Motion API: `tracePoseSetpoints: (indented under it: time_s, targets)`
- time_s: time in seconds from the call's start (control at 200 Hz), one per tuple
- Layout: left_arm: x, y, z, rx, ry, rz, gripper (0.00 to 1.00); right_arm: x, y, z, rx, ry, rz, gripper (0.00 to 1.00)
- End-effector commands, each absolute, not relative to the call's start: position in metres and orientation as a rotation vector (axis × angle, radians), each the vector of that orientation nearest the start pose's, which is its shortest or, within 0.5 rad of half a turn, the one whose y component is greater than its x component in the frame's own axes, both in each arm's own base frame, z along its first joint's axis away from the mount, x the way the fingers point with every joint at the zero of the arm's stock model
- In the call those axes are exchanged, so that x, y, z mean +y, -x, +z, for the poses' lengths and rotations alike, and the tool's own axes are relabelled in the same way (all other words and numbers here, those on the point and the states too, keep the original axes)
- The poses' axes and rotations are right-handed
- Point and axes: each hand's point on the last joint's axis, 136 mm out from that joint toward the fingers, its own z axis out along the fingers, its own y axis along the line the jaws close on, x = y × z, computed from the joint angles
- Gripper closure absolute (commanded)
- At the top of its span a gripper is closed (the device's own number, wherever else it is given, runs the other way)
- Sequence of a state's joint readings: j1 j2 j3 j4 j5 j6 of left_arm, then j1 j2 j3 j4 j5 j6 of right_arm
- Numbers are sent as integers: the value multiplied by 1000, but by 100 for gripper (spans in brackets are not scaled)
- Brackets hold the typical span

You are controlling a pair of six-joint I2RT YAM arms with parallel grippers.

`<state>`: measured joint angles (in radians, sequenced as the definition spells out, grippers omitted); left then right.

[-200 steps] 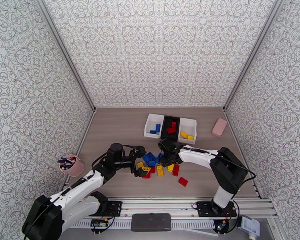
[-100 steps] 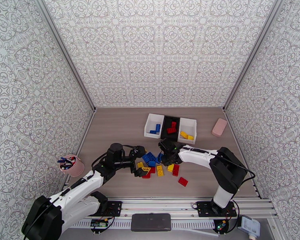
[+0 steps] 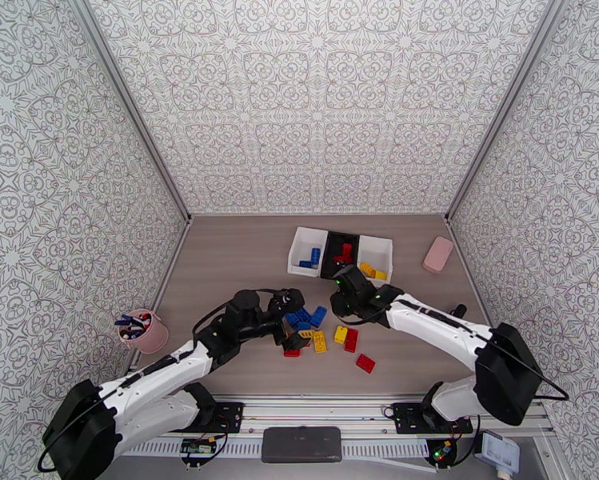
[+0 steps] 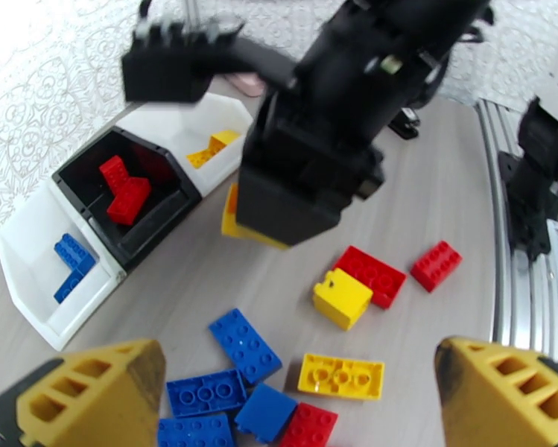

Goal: Sort the legos into containers by color

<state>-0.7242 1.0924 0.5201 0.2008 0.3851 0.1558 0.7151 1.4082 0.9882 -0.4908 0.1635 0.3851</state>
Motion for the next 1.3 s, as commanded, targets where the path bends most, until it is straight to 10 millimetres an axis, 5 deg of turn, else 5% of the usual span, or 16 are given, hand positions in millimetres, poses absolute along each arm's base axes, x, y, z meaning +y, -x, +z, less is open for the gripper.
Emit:
tracePoseSetpoints:
  time_s: [0.0, 0.26, 0.87, 1.045, 1.295]
  targets:
    - [-296, -253, 206, 1669, -910, -674, 0, 202, -316, 156, 2406, 247, 262, 72]
    - [-326, -269, 201, 1696, -803, -606, 0, 159, -361, 167, 2368, 115, 156, 71]
    - [-353, -281, 195, 1683, -782, -564, 0, 114, -479, 117, 2432, -34, 96, 71]
    - [-353, -280, 195, 1686, -788, -560, 0, 110, -482, 126, 2418, -47, 90, 63]
    - [-345, -271, 192, 1708, -803, -558, 0, 107, -452, 161, 2355, -9, 139, 41]
